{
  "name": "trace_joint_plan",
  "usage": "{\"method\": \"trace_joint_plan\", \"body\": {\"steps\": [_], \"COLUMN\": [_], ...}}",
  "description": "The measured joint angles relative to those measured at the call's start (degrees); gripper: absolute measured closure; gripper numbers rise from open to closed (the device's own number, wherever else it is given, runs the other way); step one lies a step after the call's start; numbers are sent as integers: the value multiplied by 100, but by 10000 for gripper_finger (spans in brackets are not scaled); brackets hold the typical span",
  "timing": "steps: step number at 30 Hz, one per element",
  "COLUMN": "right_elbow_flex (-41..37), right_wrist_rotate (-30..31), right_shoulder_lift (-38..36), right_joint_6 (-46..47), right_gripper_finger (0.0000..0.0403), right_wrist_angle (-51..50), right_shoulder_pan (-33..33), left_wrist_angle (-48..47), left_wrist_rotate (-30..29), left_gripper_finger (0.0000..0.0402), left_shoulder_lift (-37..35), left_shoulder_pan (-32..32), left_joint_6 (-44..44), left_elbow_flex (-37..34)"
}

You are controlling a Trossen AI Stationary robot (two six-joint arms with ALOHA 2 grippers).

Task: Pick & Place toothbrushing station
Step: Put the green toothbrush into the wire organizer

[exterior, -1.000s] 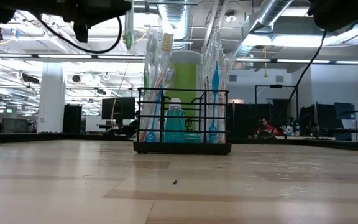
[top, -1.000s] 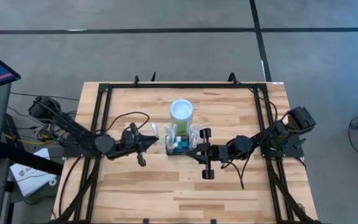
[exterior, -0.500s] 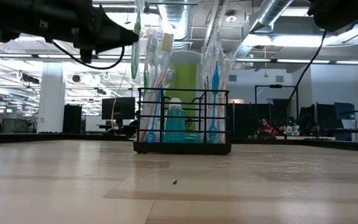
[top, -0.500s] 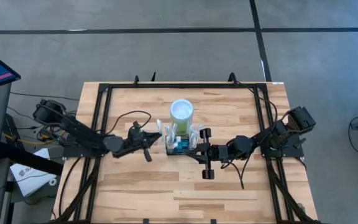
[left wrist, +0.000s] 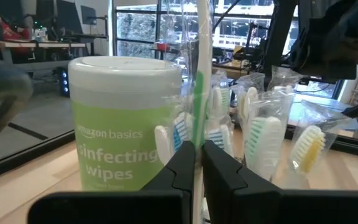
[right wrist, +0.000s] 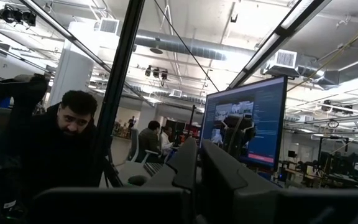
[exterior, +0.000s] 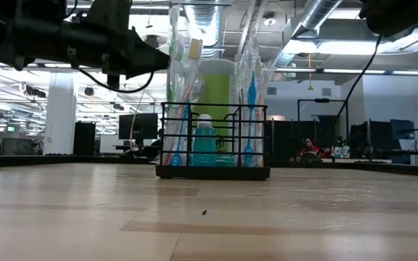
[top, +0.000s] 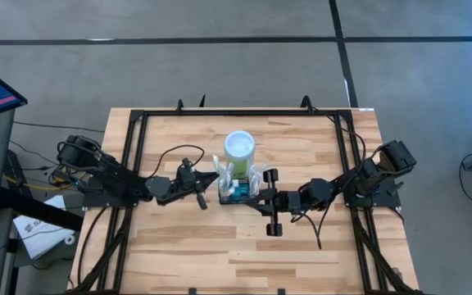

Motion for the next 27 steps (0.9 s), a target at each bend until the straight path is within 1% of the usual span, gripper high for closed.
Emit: {"method": "trace_joint_plan", "body": {"steps": [10,13,20,27], "right_elbow_flex": [0,0,0,0], "right_wrist_rotate": [0,0,0,-1], "right_shoulder_lift": [0,0,0,0], "right_joint_6": [-4,-5,-4,-1], "right_gripper_finger": [387,389,388,389], "right_wrist_angle": [-81,-81,-81,-111], "right_shoulder_pan": [0,0,0,0], "left_wrist_angle": [54,50,190,245], "left_wrist_rotate": [76,154,100,91], "left_gripper_finger": [396,396,396,396], "left_shoulder_lift": [52,189,702,908], "left_shoulder_pan": [21,20,20,20], "left_joint_6": [-17,-128,-335,-361], "left_elbow_flex": [0,2,2,2]}}
